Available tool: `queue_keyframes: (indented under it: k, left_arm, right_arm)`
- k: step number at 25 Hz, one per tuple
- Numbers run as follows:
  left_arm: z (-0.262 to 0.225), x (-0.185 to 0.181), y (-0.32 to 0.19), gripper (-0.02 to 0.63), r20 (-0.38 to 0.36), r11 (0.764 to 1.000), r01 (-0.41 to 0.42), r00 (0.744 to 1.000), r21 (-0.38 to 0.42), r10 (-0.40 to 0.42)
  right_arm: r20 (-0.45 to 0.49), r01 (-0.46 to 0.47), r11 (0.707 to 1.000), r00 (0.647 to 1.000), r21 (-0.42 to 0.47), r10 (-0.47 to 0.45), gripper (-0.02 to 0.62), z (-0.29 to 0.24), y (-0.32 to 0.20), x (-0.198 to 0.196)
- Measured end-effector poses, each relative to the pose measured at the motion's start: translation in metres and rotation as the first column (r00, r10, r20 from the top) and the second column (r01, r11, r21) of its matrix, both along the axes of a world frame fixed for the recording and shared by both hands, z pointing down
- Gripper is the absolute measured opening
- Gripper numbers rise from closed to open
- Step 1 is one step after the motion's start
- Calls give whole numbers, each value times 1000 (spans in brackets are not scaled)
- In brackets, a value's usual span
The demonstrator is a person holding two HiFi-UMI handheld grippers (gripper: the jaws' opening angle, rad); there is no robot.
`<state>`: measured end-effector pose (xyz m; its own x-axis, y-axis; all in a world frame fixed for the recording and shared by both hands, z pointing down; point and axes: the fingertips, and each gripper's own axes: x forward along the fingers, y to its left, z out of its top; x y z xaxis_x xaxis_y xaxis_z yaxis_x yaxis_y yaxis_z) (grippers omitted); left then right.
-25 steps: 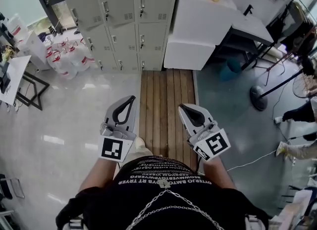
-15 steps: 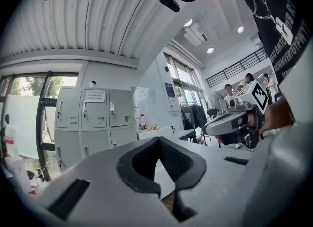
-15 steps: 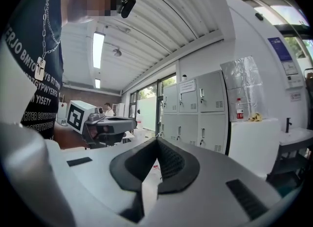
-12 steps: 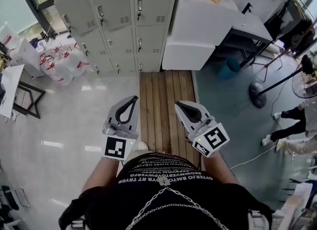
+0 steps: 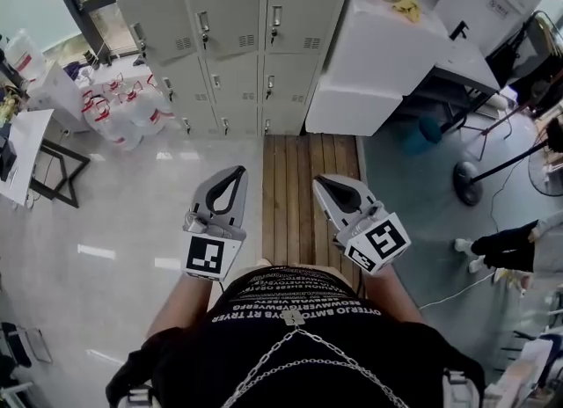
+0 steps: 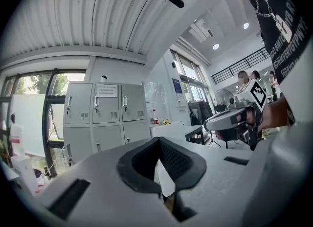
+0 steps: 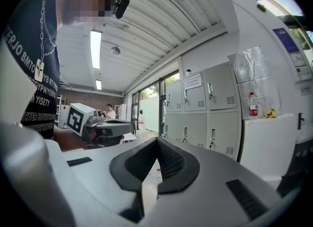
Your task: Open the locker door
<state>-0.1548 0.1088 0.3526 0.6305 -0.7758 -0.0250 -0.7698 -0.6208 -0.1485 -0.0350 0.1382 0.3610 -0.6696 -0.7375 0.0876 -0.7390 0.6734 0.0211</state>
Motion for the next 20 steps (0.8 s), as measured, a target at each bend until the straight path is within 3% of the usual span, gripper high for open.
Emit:
queue_keyframes:
  k: [8, 13, 20]
  left_arm:
    - [23, 12, -13, 3, 16, 997, -41, 999, -60, 42]
    - [13, 39, -14, 3, 31, 995, -97, 995, -15, 98]
    - [7, 53, -23, 3, 37, 995, -96, 995, -23, 96]
  right_arm:
    - [8, -54, 997, 998, -47, 55, -3, 20, -6, 15]
    - [41, -96, 993, 994, -64, 99, -3, 26, -10, 42]
    - [45, -96, 994, 994, -55, 98, -3, 22, -21, 58]
